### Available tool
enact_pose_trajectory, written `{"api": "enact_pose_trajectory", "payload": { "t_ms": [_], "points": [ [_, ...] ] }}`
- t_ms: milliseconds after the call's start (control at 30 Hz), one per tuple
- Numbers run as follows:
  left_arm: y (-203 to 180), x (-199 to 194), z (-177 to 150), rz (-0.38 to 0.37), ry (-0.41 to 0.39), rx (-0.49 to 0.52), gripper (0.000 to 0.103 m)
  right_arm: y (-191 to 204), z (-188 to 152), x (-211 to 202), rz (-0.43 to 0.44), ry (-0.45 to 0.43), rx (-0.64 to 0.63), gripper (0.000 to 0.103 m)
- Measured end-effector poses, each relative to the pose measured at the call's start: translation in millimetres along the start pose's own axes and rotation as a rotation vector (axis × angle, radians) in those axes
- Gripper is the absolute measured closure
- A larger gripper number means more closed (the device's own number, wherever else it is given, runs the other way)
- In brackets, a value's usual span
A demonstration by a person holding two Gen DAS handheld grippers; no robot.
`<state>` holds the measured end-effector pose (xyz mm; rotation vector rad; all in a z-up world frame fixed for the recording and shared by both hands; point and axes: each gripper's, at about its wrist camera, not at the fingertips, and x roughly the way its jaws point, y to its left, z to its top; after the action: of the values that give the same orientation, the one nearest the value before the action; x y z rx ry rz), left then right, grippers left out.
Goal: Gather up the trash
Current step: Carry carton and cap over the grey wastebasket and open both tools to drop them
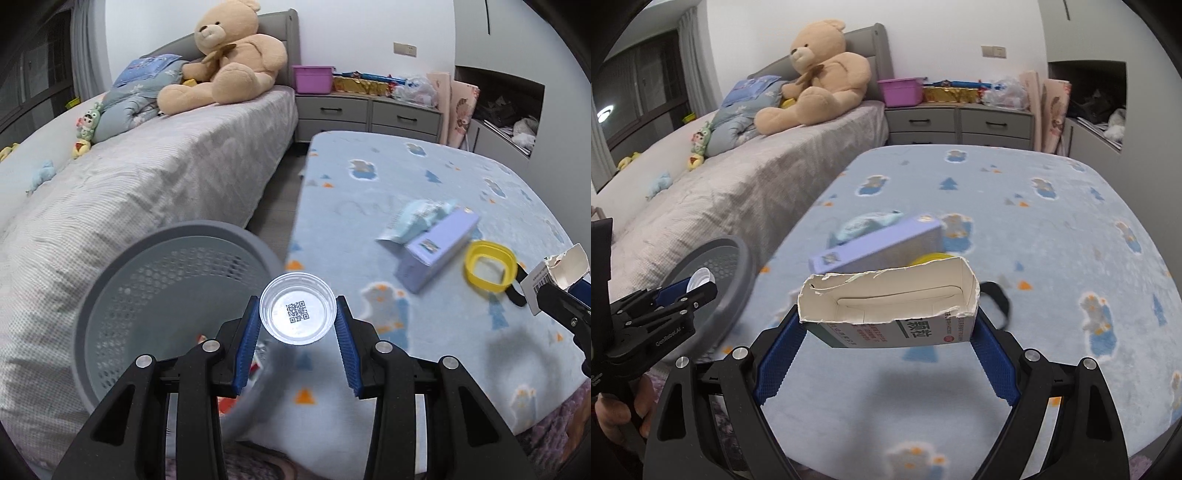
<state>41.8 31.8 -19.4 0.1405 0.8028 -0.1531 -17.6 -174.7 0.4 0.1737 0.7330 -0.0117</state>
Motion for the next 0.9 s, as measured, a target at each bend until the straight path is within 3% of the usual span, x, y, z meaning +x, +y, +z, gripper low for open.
{"api": "enact_pose_trajectory", "payload": {
  "t_ms": [400,900],
  "points": [
    [85.3,-7.7,13.6,0.054,-0.039,-0.105,0.064,97.3,20.4,28.8,0.099,0.010,-0.113,0.018],
    [145.9,20.1,7.8,0.128,0.018,-0.199,0.064,173.7,22.5,80.4,0.213,0.067,-0.201,0.018]
  ]
}}
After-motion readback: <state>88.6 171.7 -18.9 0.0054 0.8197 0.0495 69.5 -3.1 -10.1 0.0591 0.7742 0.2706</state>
